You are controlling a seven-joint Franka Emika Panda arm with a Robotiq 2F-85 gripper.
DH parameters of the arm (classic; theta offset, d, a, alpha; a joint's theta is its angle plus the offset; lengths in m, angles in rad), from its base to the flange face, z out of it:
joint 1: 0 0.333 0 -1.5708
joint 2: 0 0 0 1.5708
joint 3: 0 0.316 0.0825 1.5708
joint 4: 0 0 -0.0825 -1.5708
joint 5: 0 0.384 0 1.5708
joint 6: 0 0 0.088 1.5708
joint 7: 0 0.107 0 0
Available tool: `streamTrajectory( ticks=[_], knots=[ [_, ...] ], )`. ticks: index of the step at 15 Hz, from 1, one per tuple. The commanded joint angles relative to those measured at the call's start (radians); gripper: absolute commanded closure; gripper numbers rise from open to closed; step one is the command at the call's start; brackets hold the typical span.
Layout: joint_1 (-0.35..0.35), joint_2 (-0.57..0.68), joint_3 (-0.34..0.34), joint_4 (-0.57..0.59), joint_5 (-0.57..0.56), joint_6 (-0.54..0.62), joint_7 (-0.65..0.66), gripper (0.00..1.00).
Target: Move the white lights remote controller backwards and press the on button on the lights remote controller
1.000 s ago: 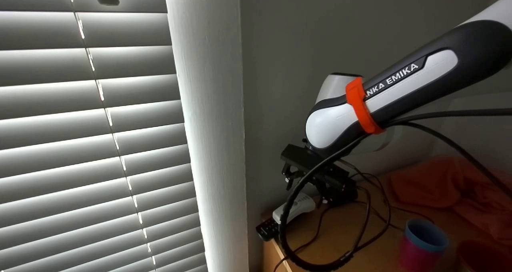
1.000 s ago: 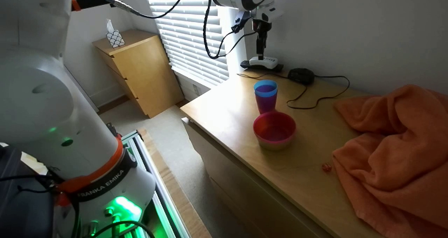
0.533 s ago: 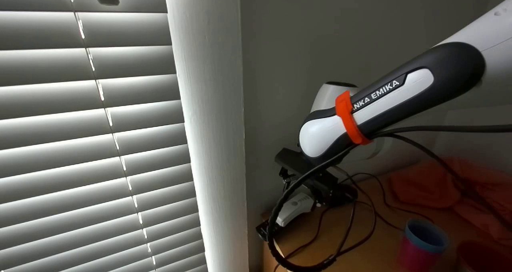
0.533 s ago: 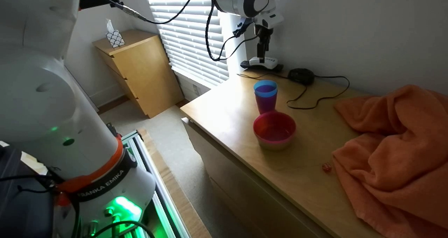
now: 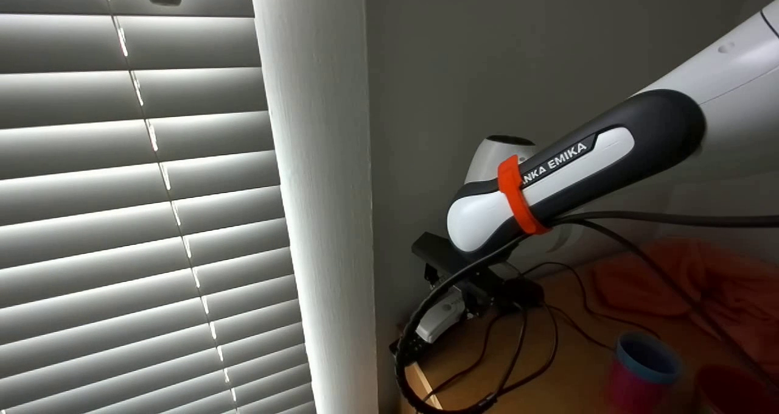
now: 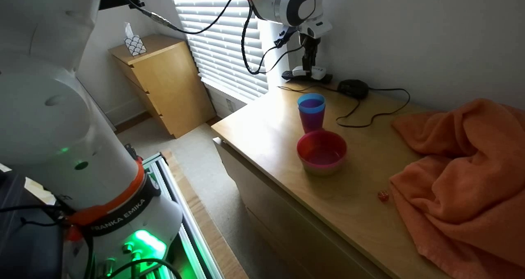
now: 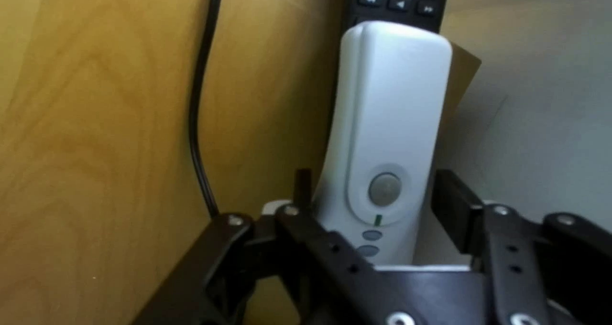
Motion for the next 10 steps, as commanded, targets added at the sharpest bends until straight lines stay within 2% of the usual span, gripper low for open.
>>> streamTrajectory(
  ticks=[1,2,6,10],
  knots=[
    [0.01,0.022,-0.007,0.024,0.031,-0.019,0.018,0.63],
    [0.01,0.012,-0.006,0.018,0.034,-0.028,0.024,0.69],
    [0.018,-0.082,-0.004,-0.055,0.032,-0.07,0.035,0.69],
    [0.037,-0.206,-0.016,-0.194,0.013,-0.084,0.078,0.69]
  ],
)
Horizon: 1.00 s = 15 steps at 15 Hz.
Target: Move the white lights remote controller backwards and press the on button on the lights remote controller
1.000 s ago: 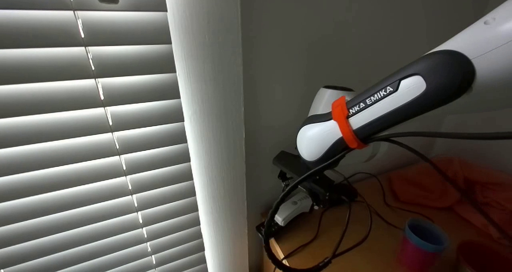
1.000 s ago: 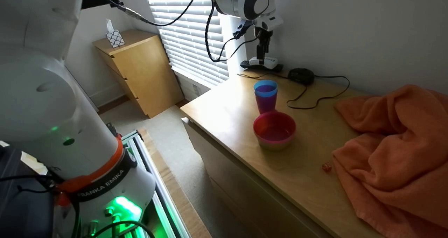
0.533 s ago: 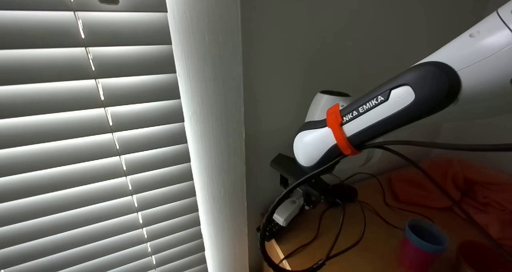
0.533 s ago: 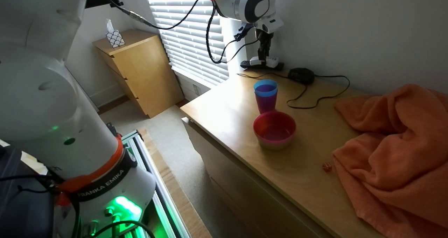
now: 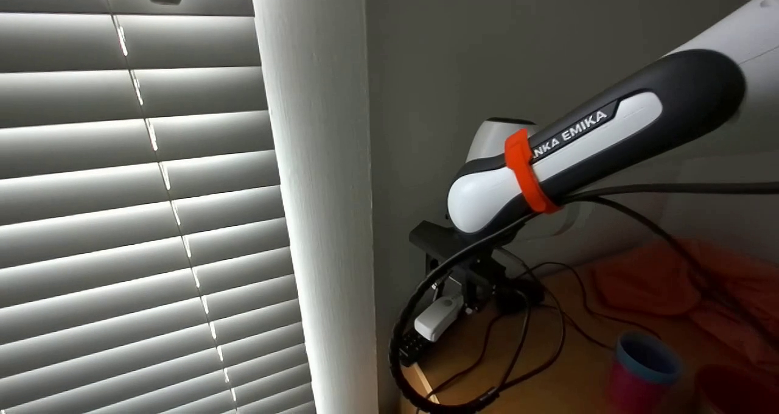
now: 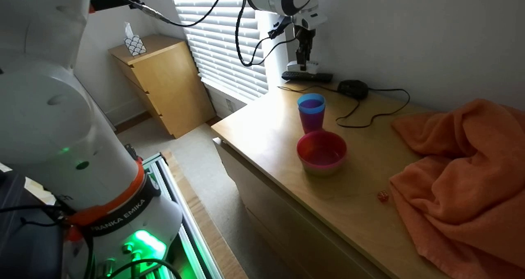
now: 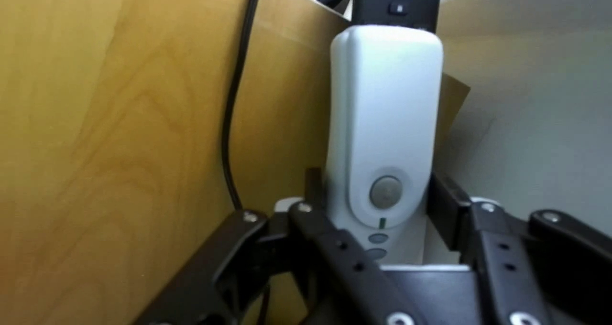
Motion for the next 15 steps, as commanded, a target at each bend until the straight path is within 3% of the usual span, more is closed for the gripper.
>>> streamTrajectory(
  ticks=[1,5,9,12,15],
  knots=[
    [0.028,-0.159,-0.022,-0.206,-0.001,0.005,0.058,0.69],
    [0.022,-0.25,-0.017,-0.42,0.001,0.108,0.097,0.69],
    [0.015,-0.341,-0.047,-0.651,-0.042,0.307,0.089,0.69],
    [-0.01,-0.36,-0.06,-0.738,-0.07,0.397,0.011,0.69],
    [-0.028,-0.386,-0.052,-0.78,-0.065,0.41,-0.083,0.69]
  ],
)
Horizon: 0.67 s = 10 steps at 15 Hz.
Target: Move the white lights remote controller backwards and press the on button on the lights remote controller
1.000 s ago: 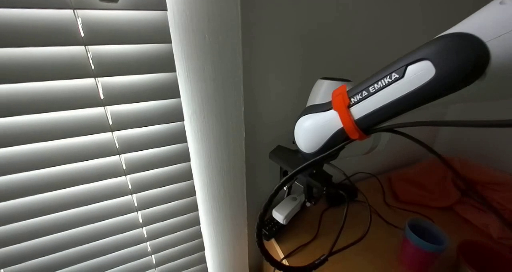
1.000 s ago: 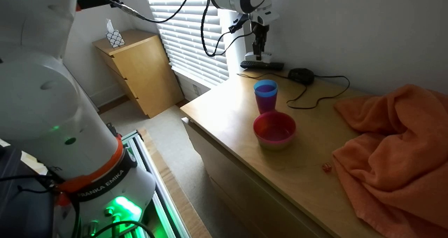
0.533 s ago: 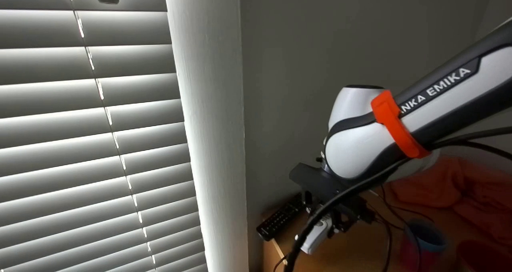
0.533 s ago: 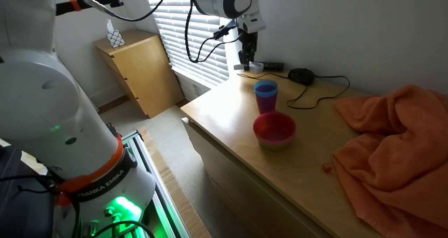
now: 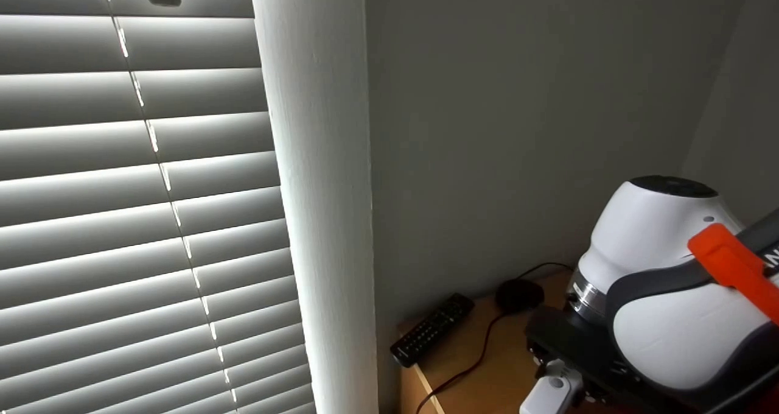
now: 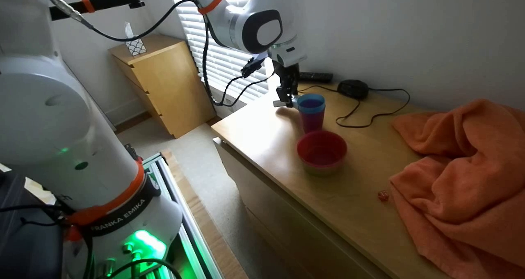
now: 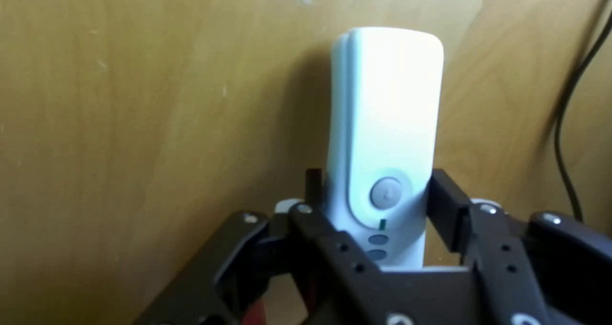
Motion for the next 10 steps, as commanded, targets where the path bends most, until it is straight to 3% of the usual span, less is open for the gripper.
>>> streamTrajectory(
  ticks=[1,2,3,6,10],
  knots=[
    [-0.013,-0.073,0.0,-0.077,-0.015,0.013,-0.084,0.69],
    [-0.016,-0.087,0.004,-0.083,-0.01,0.007,-0.107,0.19],
    [-0.02,-0.097,0.01,-0.089,-0.003,0.008,-0.127,0.18],
    [-0.014,-0.132,0.005,-0.099,-0.016,0.001,-0.15,0.0],
    [-0.025,-0.179,0.039,-0.107,0.037,-0.048,-0.167,0.0]
  ],
)
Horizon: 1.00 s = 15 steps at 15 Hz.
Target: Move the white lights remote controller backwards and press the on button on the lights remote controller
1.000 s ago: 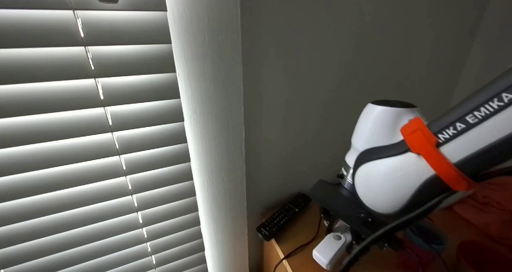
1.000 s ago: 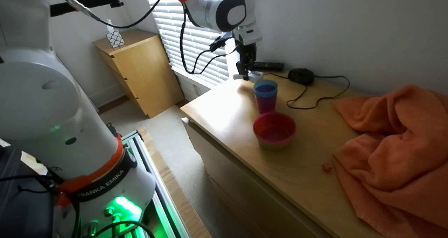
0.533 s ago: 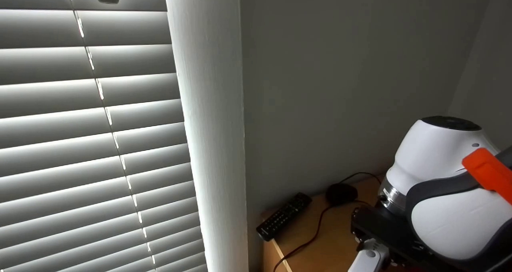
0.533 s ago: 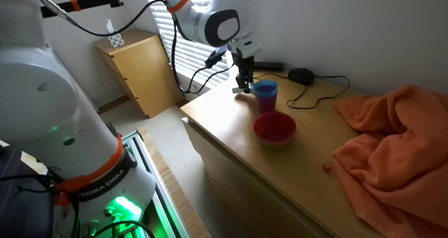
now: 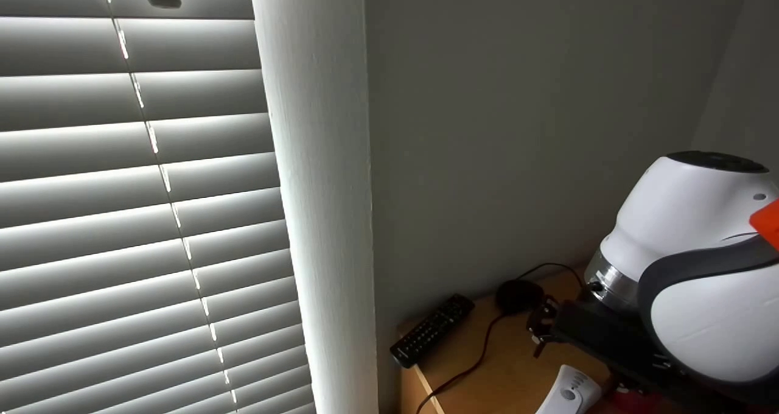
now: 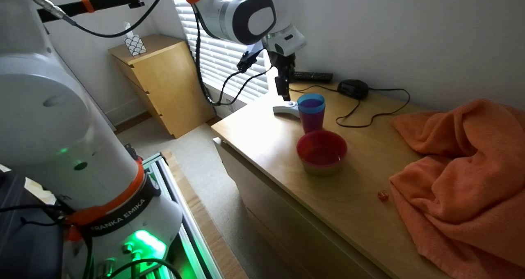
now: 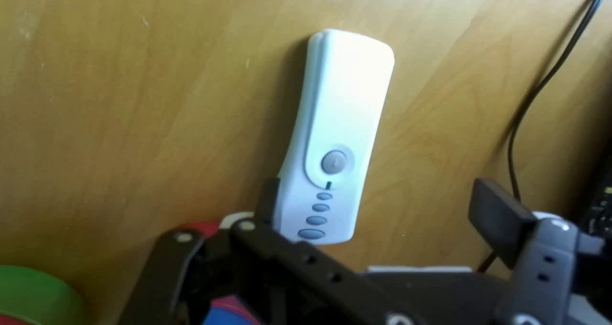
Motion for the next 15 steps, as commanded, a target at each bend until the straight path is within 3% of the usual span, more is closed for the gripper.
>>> streamTrajectory(
  ticks=[1,2,4,13,15],
  knots=[
    [-0.014,-0.071,0.032,-0.044,0.033,-0.051,-0.007,0.0],
    [-0.012,-0.079,0.035,-0.048,0.031,-0.06,0.007,0.25],
    [-0.011,-0.093,0.034,-0.053,0.007,-0.089,0.039,0.31],
    [-0.041,-0.089,0.04,-0.034,0.013,-0.19,0.058,1.0],
    [-0.05,-0.077,0.037,-0.023,0.012,-0.192,0.061,1.0]
  ],
)
